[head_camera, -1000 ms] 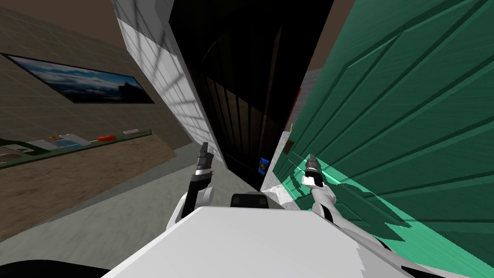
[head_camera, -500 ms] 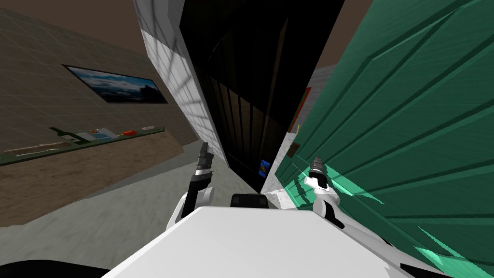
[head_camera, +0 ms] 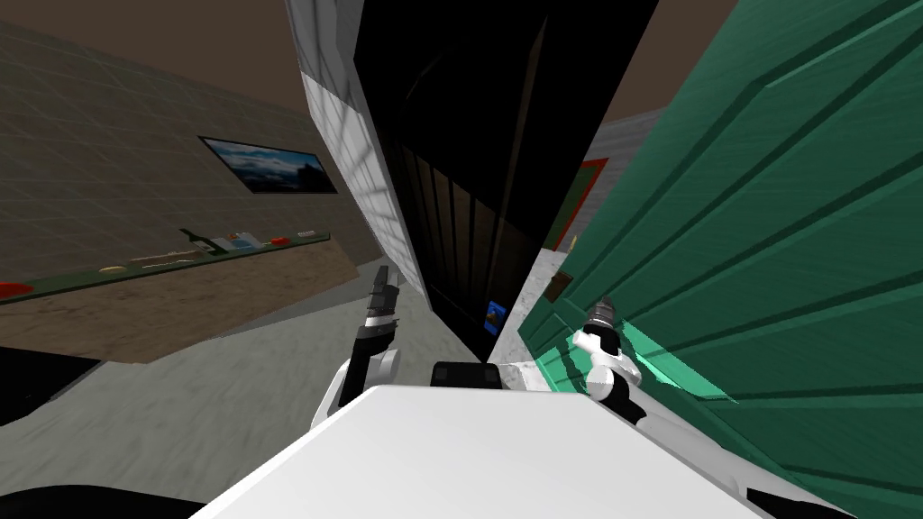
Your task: Push the door open
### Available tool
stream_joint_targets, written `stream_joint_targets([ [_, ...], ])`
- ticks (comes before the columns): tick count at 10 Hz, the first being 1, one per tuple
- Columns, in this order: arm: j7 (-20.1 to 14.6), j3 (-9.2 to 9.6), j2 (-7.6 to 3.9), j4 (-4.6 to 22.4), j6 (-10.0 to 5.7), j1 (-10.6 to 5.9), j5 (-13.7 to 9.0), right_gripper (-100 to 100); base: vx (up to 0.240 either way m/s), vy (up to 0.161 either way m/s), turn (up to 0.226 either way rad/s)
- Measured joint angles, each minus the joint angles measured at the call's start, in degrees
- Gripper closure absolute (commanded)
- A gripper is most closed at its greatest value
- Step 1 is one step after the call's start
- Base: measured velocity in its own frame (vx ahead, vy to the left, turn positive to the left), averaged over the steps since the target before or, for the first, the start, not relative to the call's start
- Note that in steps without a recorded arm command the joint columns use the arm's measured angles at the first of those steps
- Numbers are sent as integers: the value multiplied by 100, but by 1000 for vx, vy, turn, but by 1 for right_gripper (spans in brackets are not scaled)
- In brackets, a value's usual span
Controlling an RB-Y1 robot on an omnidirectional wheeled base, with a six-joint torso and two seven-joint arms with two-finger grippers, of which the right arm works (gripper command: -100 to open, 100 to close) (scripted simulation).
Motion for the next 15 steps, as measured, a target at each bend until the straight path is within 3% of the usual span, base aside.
stream_joint_targets([
  [1,14,-125,-33,96,-36,-34,8,-100,3,-91,170],
  [2,16,-241,-4,10,13,-19,19,-100,9,-55,114],
  [5,79,-494,-106,354,-116,-142,32,-100,-7,-52,127],
  [8,115,-726,-127,461,-149,-191,47,-100,5,-51,82],
  [11,140,-870,-124,473,-152,-230,59,-100,-1,-25,51],
  [15,142,-884,-140,504,-164,-246,60,-100,-2,-7,19],
])
